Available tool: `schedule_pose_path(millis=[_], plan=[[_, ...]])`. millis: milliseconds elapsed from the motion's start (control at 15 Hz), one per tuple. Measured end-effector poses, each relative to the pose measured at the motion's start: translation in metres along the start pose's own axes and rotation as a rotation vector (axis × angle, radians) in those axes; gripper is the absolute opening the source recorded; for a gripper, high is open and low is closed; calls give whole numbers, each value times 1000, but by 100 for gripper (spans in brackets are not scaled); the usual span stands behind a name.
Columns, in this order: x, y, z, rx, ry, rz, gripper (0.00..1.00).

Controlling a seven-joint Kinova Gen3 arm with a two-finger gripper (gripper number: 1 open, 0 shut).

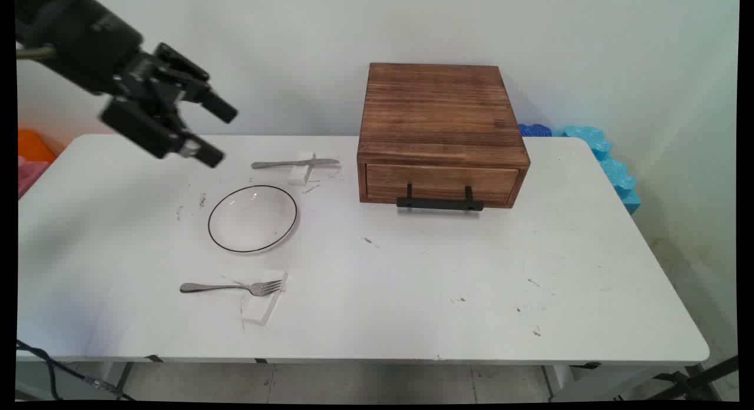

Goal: Open the drawer

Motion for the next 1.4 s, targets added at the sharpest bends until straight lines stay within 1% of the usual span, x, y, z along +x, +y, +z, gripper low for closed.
schedule_pose_path(millis=[133,400,600,867,1067,1267,1400], plan=[[8,0,18,25,5,-10,100],[38,-6,73,95,3,-39,100],[63,-12,121,143,-19,-41,100],[89,-27,185,188,-74,-9,100],[102,-40,228,200,-112,22,100],[113,-49,272,189,-152,69,100],[117,-53,292,180,-170,90,100]])
